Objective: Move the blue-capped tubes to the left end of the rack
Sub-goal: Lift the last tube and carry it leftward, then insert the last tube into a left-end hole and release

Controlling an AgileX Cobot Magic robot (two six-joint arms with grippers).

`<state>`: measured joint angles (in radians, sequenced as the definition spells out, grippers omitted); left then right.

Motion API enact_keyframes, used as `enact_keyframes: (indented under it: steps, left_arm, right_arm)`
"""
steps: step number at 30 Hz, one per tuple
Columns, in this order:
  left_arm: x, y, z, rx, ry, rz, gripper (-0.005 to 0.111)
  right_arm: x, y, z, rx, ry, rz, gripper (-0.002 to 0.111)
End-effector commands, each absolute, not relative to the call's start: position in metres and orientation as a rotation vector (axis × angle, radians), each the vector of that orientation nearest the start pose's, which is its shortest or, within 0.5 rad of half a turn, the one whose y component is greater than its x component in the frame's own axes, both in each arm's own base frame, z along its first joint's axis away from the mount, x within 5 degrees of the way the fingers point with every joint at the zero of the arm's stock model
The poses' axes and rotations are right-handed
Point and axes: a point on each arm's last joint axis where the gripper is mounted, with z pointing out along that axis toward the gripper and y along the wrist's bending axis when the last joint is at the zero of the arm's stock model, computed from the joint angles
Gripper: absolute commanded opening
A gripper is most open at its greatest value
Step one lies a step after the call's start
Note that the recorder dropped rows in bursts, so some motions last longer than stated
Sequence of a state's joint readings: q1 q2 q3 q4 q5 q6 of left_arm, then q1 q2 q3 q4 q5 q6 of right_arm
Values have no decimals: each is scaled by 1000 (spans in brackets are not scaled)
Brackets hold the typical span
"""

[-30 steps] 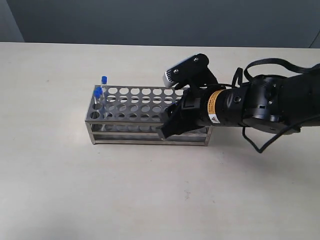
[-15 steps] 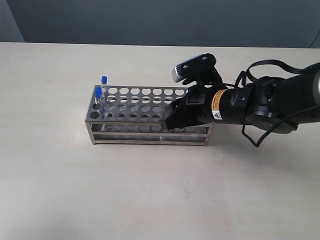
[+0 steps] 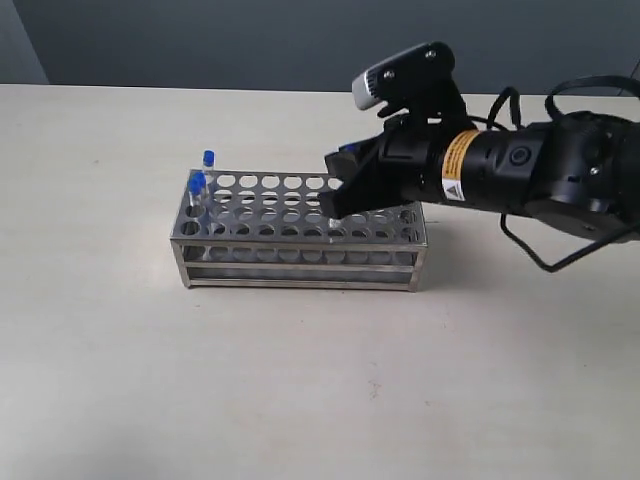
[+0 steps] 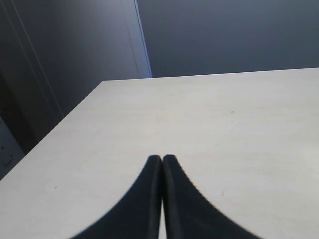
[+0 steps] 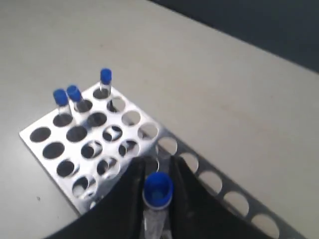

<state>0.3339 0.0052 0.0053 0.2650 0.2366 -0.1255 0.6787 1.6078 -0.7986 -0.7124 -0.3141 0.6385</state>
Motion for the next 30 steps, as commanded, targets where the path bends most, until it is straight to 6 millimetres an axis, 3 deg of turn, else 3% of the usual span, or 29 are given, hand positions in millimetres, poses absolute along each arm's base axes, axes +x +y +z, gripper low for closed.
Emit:
enact_keyframes:
  steps: [1,4,15,19,30]
  left_arm:
    - [51,23,193,-215,1713,392,1]
    - [51,23,193,-215,1713,392,1]
    - [51,23,193,-215,1713,392,1]
    - [51,23,193,-215,1713,392,1]
    - [51,23,193,-215,1713,392,1]
  right_arm:
    - [245,237,248,-906,1756,624,0]
    - [239,269,259,-985,1674,670,0]
    - [227,333,234,-1154,1635,731,0]
    - [229,343,226,-1185,1633,726,0]
    - [232,348,207,-1212,1664,726,0]
